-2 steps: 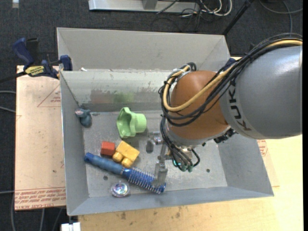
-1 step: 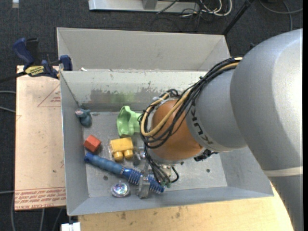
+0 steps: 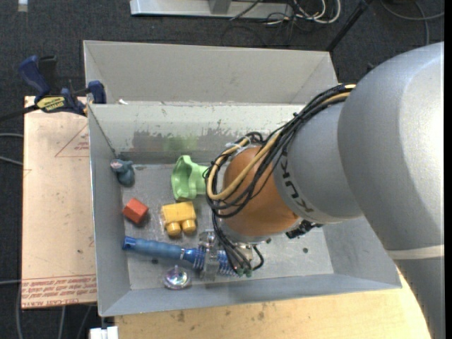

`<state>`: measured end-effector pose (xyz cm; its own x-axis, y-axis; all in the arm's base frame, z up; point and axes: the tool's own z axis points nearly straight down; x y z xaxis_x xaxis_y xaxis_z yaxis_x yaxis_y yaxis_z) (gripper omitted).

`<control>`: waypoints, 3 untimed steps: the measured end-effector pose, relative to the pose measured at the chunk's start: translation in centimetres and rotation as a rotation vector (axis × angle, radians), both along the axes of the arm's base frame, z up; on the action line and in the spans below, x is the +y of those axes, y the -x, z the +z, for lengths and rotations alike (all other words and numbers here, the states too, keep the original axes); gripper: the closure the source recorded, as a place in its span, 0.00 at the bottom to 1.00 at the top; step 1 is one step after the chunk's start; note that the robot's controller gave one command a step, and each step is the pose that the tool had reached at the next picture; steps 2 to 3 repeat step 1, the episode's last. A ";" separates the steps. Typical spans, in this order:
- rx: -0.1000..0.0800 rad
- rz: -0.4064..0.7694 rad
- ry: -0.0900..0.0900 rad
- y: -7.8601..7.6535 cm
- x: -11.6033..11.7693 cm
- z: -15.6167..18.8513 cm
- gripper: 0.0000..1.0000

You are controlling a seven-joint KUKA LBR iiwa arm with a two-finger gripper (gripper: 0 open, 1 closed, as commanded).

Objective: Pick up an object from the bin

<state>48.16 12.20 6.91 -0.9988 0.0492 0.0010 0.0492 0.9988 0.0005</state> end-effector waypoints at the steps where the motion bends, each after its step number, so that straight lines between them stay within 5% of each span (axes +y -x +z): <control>1: -0.010 0.023 -0.003 -3.8 1.5 20.5 1.00; 3: -0.010 0.023 -0.003 -3.8 1.5 20.5 1.00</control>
Offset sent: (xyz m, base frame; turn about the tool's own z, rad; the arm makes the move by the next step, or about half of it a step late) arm 0.0355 0.0136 0.2010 -0.0219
